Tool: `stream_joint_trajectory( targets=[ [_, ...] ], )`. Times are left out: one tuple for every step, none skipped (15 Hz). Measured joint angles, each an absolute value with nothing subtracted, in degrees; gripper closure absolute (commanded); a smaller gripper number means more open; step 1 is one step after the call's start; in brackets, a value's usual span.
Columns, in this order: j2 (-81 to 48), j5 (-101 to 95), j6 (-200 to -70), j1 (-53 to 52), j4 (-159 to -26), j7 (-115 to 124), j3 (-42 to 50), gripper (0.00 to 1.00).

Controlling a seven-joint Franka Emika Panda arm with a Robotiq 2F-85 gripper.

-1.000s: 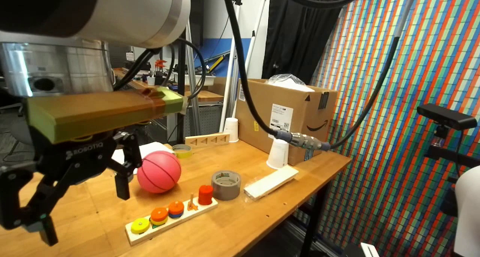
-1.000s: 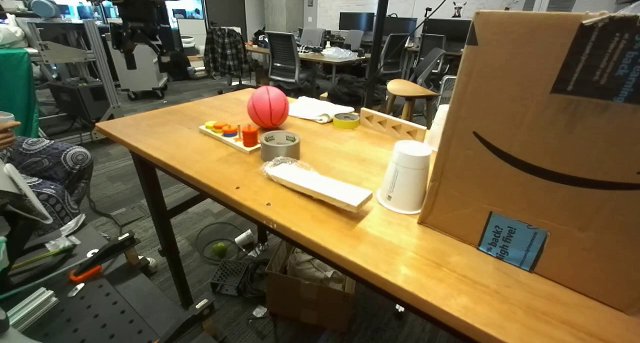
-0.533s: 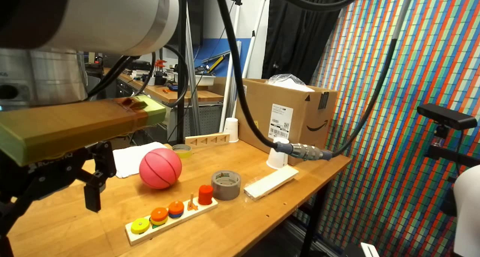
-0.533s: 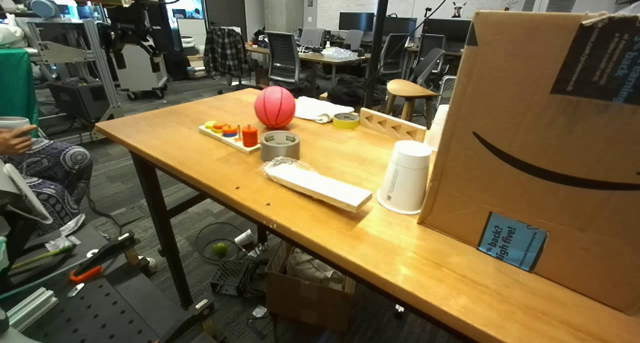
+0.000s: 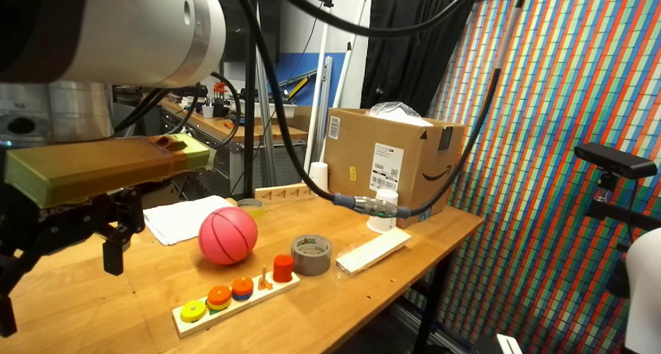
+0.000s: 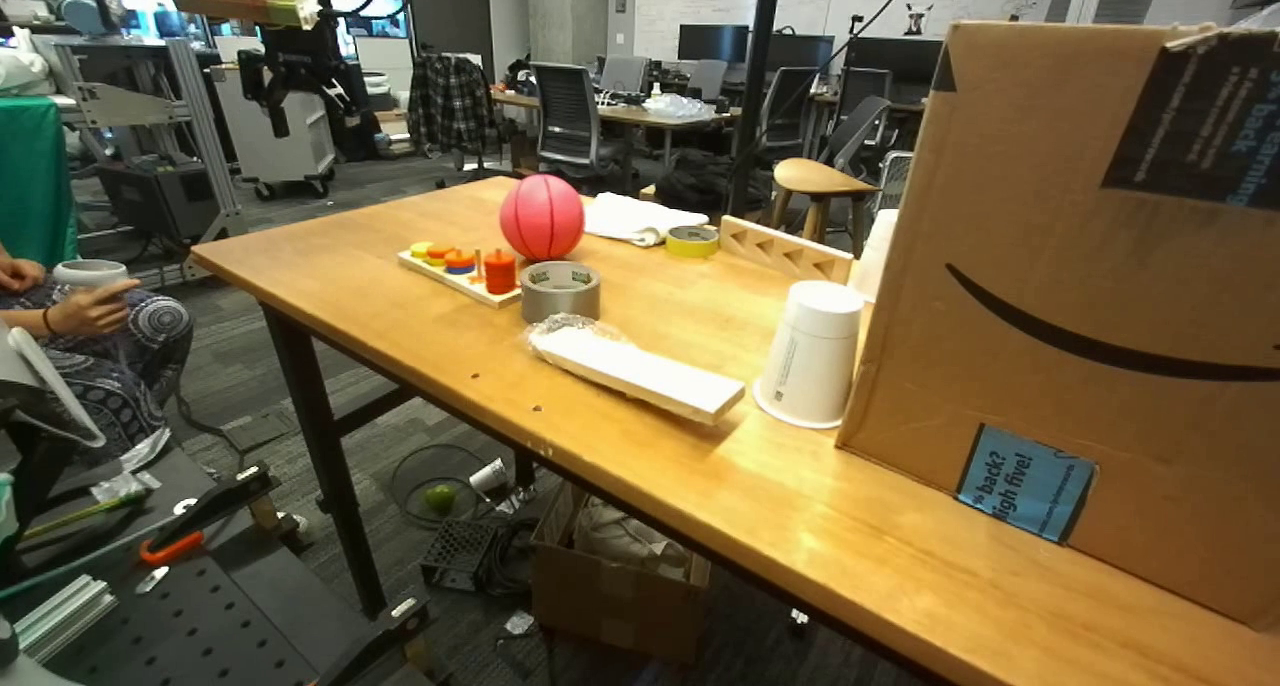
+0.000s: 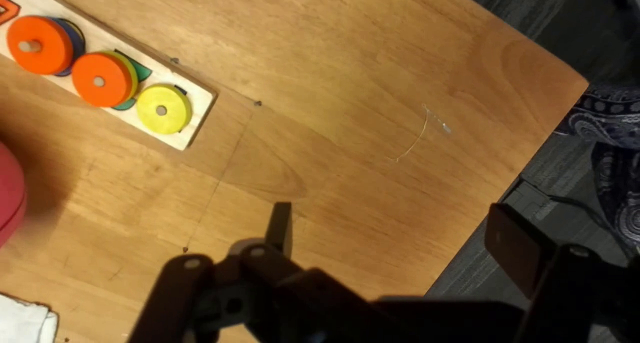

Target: Push the basketball to the right side of the table

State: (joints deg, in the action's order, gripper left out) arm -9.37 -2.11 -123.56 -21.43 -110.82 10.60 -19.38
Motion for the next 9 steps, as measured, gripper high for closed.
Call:
stream_joint_trajectory(
  targets=[
    [-10.8,-2.2,-123.5,-21.3,-109.2,10.1,-18.9,0.00],
    [-12.3,-2.2,-123.5,-21.2,-107.4,9.7,-18.4,0.00],
    [-13.9,-2.2,-123.5,-21.1,-105.5,9.4,-17.8,0.00],
    [-15.5,-2.2,-123.4,-21.0,-103.6,9.1,-17.3,0.00],
    [-17.0,-2.2,-123.2,-20.9,-102.0,8.9,-16.7,0.00],
    [-18.5,-2.2,-123.0,-20.8,-100.5,8.9,-16.1,0.00],
    [-19.9,-2.2,-122.7,-20.7,-99.4,8.8,-15.4,0.00],
    [-21.2,-2.2,-122.1,-20.5,-98.5,8.9,-14.7,0.00],
    [-22.2,-2.2,-121.5,-20.3,-98.0,8.9,-13.9,0.00]
  ],
)
